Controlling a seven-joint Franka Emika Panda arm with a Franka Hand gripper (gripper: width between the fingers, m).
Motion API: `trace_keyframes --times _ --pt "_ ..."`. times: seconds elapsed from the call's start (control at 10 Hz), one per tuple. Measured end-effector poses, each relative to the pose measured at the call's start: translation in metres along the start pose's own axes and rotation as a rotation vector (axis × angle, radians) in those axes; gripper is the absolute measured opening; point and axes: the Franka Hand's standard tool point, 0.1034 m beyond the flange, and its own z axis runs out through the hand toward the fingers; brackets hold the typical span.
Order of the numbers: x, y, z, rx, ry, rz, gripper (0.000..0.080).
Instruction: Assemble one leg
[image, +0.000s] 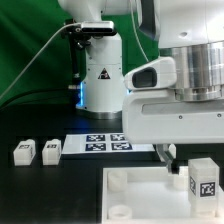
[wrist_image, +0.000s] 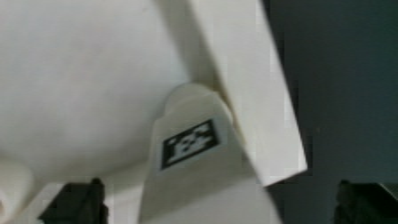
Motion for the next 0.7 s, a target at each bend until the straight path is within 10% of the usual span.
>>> trace_keyframes --times 0.1,0.3,0.7 --pt "-0.0008 -0.0016 0.0033 -0.008 -0.004 -0.073 0.0649" --pt "-0.0004 -0.0011 0.0027 -0.007 -0.002 -0.049 0.0388" --pt "0.0002 -0.0006 0.0023 -0.006 -0.001 0.226 0.0291"
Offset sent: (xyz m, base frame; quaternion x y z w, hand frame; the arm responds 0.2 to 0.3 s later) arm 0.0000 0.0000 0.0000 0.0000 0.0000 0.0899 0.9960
